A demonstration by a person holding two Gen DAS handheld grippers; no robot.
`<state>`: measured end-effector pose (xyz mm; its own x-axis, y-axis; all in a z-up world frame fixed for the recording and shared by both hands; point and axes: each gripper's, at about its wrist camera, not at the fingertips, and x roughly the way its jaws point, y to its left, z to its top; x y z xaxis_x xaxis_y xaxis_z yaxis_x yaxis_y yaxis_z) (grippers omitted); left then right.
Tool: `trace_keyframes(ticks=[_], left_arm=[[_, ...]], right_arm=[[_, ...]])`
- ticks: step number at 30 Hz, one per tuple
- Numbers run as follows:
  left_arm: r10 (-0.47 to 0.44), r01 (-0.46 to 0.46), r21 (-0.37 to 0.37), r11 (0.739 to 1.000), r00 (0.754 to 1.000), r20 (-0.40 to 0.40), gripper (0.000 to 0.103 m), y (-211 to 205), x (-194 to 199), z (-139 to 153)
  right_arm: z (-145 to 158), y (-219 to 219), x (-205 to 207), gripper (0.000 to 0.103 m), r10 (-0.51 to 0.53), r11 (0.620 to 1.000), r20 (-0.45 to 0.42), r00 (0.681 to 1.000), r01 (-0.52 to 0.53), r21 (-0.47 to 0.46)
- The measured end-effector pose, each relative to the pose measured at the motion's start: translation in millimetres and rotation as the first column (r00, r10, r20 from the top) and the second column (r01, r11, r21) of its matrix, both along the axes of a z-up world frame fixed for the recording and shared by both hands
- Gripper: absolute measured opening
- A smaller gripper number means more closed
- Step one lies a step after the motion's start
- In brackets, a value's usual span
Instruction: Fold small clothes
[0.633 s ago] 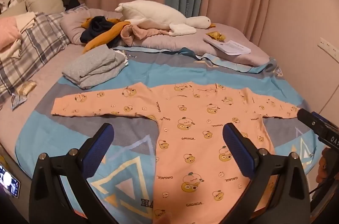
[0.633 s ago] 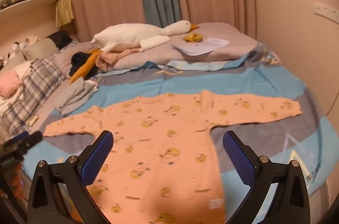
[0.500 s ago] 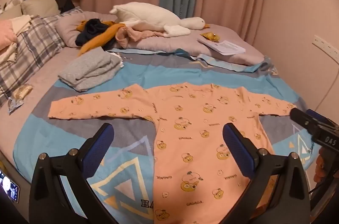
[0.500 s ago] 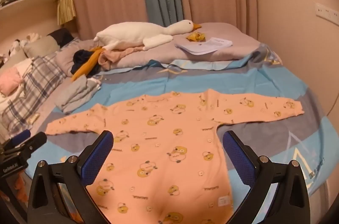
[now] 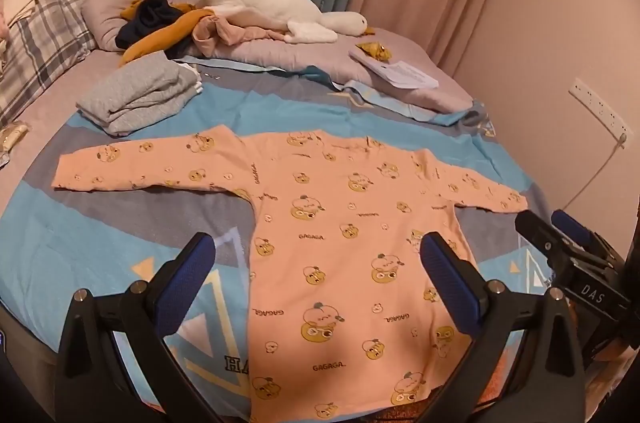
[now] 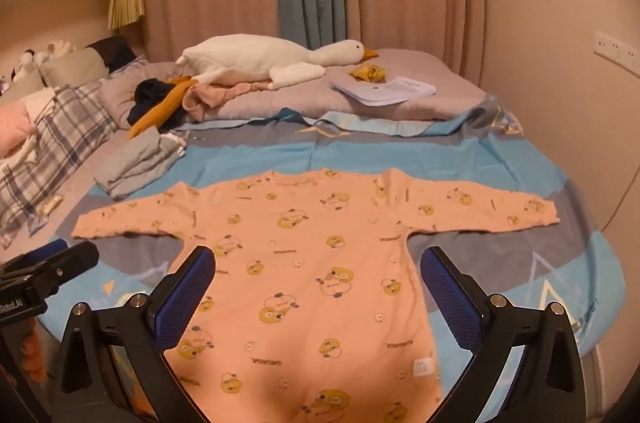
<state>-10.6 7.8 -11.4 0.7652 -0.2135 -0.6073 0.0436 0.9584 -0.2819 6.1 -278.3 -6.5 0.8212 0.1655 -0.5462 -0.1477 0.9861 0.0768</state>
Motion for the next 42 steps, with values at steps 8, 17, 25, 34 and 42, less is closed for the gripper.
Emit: trace_keyframes(ticks=[8,17,25,34,42], left_arm=[[0.027,-0.027,0.012,1.0,0.999,0.039,0.102,-15,-6,10],[-0.038,0.038,-0.015,0.999,0.999,0.004,0.102,-18,26,3],[-0.038,0.038,0.01,0.999,0.999,-0.039,0.102,-22,51,-9],[-0.016,0.018,0.023,1.0,0.996,-0.083,0.102,-19,62,-22],[0.007,-0.004,0.021,1.0,0.994,-0.11,0.102,-16,69,-25]], right_arm=[[-6,-8,-1,0.102,0.014,1.0,-0.011,1.0,-0.014,-0.013],[-17,-9,20,0.102,0.031,0.999,-0.065,0.997,-0.03,0.015],[-21,-8,41,0.102,0.045,0.999,-0.087,0.995,-0.042,0.032],[-29,-2,56,0.102,0.072,0.997,-0.125,0.989,-0.068,0.035],[-30,4,64,0.102,0.107,0.994,-0.148,0.983,-0.1,0.051]])
